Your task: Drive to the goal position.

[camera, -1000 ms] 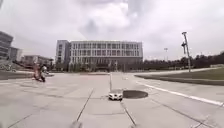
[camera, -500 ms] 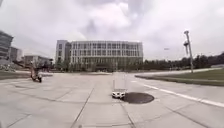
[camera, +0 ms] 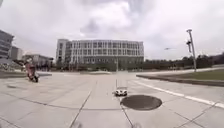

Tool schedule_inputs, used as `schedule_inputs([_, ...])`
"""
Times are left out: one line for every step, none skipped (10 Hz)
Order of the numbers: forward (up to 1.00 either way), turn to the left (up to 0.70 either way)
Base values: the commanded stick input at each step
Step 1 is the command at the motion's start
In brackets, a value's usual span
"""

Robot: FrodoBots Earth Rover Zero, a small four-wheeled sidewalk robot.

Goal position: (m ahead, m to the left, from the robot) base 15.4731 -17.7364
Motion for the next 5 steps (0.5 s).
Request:
schedule_inputs([0.70,0.07])
schedule_inputs([0.70,0.21])
schedule_inputs([0.70,0.26])
schedule_inputs([0.70,0.05])
schedule_inputs([0.70,0.02])
